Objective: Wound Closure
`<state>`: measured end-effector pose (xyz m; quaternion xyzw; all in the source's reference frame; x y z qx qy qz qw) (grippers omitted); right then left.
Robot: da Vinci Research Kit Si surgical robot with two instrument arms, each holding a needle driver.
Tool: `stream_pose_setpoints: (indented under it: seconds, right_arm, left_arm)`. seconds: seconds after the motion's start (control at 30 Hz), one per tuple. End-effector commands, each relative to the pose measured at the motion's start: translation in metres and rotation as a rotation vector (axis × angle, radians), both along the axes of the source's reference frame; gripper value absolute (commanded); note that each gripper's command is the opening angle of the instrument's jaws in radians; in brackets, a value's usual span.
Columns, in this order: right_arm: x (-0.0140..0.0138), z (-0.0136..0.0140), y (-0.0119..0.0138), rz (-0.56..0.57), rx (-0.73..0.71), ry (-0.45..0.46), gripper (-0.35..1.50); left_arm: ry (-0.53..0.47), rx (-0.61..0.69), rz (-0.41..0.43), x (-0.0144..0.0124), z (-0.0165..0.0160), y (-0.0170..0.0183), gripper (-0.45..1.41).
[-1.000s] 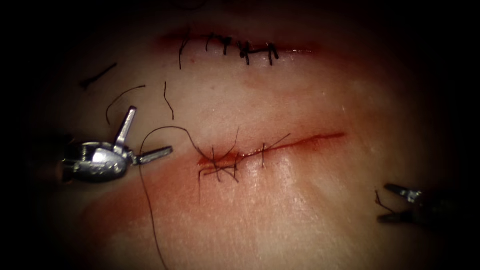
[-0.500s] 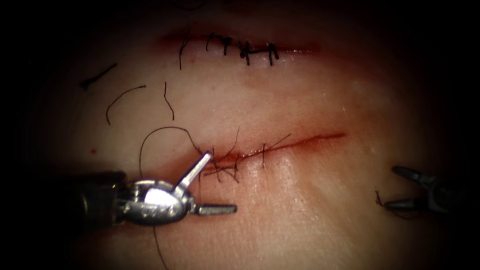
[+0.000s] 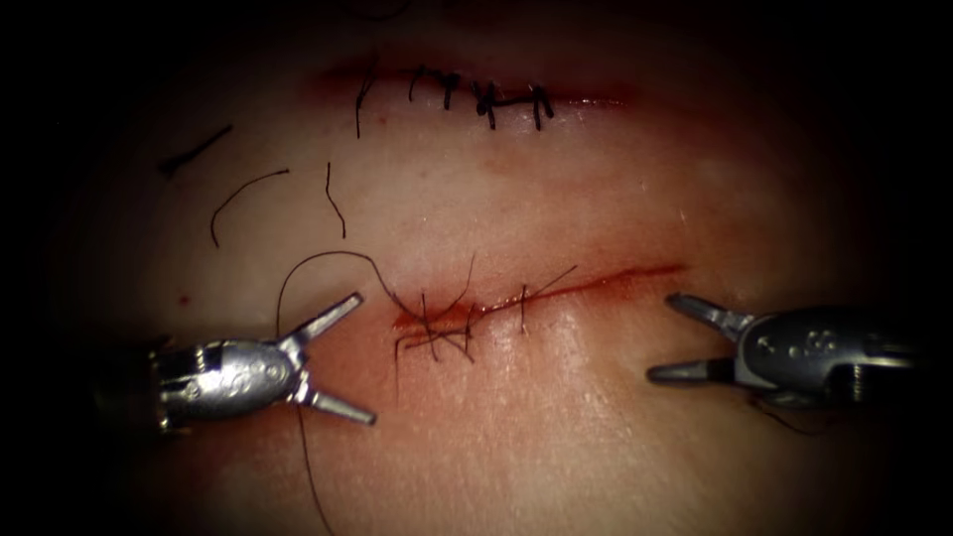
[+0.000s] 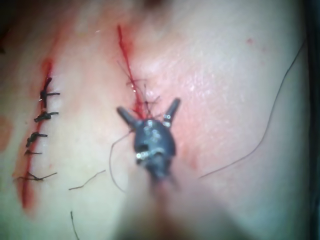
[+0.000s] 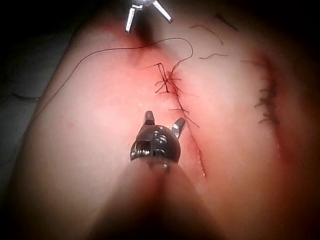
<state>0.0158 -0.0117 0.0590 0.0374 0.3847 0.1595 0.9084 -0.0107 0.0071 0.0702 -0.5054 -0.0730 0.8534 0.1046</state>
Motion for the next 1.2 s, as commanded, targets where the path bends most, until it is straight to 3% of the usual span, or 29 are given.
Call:
stream_pose_setpoints:
  seconds: [0.03, 0.3, 0.37, 0.4, 0.43, 0.57, 0.77, 0.8, 0.83, 0.97, 1.03, 1.2]
  right_arm:
    - [0.0015, 0.0007, -0.0009, -0.017, 0.005, 0.010, 1.43]
    - [0.0028, 0.0012, -0.0025, -0.054, 0.011, 0.012, 1.43]
    - [0.0028, 0.0014, -0.0029, -0.060, 0.011, 0.011, 1.41]
    - [0.0027, 0.0016, -0.0032, -0.063, 0.010, 0.010, 1.41]
    - [0.0027, 0.0016, -0.0034, -0.064, 0.008, 0.011, 1.41]
    - [0.0028, 0.0019, -0.0042, -0.063, 0.013, 0.011, 1.41]
    - [0.0028, 0.0022, -0.0048, -0.062, 0.020, 0.010, 1.41]
    - [0.0028, 0.0022, -0.0049, -0.062, 0.019, 0.010, 1.41]
    - [0.0028, 0.0022, -0.0050, -0.058, 0.023, 0.011, 1.41]
    - [0.0028, 0.0024, -0.0053, -0.052, 0.028, 0.012, 1.41]
    - [0.0028, 0.0025, -0.0056, -0.049, 0.030, 0.014, 1.41]
    - [0.0025, 0.0028, -0.0065, -0.043, 0.034, 0.019, 1.43]
  left_arm:
    - [0.016, 0.005, 0.003, -0.0006, 0.0013, 0.0000, 1.06]
    - [0.133, -0.019, 0.060, -0.0012, 0.0055, 0.0044, 0.99]
    - [0.198, -0.032, 0.088, -0.0013, 0.0068, 0.0053, 0.98]
    - [0.307, -0.055, 0.127, -0.0014, 0.0081, 0.0062, 0.96]
    - [0.346, -0.062, 0.144, -0.0015, 0.0087, 0.0064, 0.92]
    - [0.436, -0.083, 0.227, -0.0019, 0.0115, 0.0058, 0.89]
    - [0.446, -0.089, 0.311, -0.0026, 0.0133, 0.0036, 0.84]
    - [0.443, -0.100, 0.326, -0.0027, 0.0134, 0.0033, 0.79]
    - [0.441, -0.126, 0.351, -0.0028, 0.0135, 0.0033, 0.61]
    - [0.442, -0.162, 0.379, -0.0028, 0.0131, 0.0037, -0.32]
    - [0.461, -0.172, 0.372, -0.0029, 0.0129, 0.0042, -0.45]
    - [0.443, -0.247, 0.328, -0.0028, 0.0111, 0.0055, -0.45]
